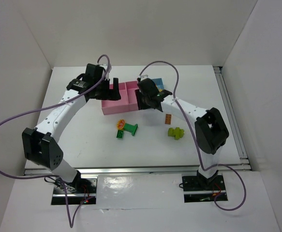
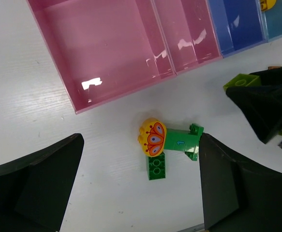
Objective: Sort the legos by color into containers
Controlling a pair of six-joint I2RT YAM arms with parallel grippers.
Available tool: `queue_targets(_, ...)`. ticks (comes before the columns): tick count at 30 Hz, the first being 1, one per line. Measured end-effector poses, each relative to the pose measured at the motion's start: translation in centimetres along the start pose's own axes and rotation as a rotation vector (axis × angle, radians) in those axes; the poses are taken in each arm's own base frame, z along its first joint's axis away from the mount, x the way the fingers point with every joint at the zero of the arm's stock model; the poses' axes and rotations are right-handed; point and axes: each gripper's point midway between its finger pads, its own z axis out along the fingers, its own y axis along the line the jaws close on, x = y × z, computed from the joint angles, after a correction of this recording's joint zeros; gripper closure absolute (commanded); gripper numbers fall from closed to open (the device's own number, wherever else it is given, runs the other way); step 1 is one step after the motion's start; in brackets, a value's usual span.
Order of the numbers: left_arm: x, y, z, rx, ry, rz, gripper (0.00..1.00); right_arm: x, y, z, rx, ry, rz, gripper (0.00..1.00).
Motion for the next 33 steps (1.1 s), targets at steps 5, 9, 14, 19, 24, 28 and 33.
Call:
queue_targets(5, 1.0, 0.6, 1.1, -0.047, 0.044, -0.059, 0.0, -7.1, 1.0, -0.9, -0.017, -0.134, 0.047, 0.59)
queue_targets(9, 0.9, 1.1, 1.1, -0.085, 0.035, -0.113, 0.0, -10.9, 1.6, 1.3, -0.023, -0.19, 0.074, 0.33)
queue_targets(14, 1.3, 1.5, 1.1, -0.118, 0.035, -0.153, 0.0, -11.2, 1.0, 5.9, 0.02, -0.161, 0.088, 0.3)
queue_targets(19, 1.9, 1.9, 0.7, -0.135, 0.033, -0.173, 0.0, -8.6, -0.9, 5.4, 0.074, -0.113, 0.099, 0.32)
queue_targets(24, 2.3, 2.0, 0.7, -0.138, 0.038, -0.173, 0.0, -5.2, -3.9, -0.3, 0.152, -0.095, 0.152, 0.27)
queue_targets(28, 3.9, 2.0, 1.3, -0.131, 0.072, -0.17, 0.02, -2.6, -6.7, -5.5, 0.206, -0.103, 0.223, 0.14)
queue_targets(33, 7.2, 1.2, 2.1, -0.096, 0.159, -0.157, 0.02, 1.9, -9.3, -7.2, 0.273, -0.013, 0.298, 0.13)
